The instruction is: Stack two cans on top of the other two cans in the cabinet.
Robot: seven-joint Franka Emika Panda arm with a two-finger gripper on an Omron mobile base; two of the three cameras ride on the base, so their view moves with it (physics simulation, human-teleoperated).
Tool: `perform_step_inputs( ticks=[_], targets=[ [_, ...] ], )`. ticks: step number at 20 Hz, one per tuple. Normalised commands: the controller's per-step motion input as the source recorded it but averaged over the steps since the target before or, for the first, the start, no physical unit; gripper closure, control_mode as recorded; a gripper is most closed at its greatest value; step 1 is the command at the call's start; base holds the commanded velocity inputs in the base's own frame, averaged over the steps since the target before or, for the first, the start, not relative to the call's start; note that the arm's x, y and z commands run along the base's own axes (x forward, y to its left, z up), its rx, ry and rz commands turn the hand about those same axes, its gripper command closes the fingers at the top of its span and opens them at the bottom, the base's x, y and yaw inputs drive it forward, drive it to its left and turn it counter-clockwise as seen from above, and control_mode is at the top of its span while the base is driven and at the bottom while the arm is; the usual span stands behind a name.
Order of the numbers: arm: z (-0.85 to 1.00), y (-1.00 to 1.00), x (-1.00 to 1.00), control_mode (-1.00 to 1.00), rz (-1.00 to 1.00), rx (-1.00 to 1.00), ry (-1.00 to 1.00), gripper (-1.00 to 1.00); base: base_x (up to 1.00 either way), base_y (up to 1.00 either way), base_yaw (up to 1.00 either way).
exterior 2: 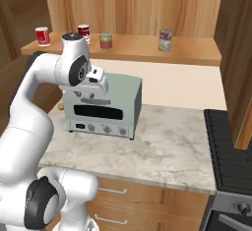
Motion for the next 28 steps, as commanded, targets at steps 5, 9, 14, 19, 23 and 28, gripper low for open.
perform_step_inputs(
  ticks=[5, 9, 14, 19, 23, 28],
  targets=[
    [-0.01, 0.0, -0.1, -1.0, 0.0, 0.0, 0.0, -1.0, 0.0, 0.0, 0.0],
    [-0.06, -0.05, -0.3, -1.0, 0.0, 0.04, -0.07, -1.0, 0.0, 0.0, 0.0],
    [-0.01, 0.03, -0.32, -1.0, 0.0, 0.09, -0.19, -1.0, 0.0, 0.0, 0.0],
    [0.05, 0.17, -0.18, -1.0, 0.0, 0.03, -0.44, -1.0, 0.0, 0.0, 0.0],
    [0.15, 0.23, -0.07, -1.0, 0.0, 0.0, -0.55, -1.0, 0.0, 0.0, 0.0],
    [0.29, 0.23, 0.01, -1.0, 0.01, 0.0, -0.29, -1.0, 0.0, 0.0, 0.0]
  ],
)
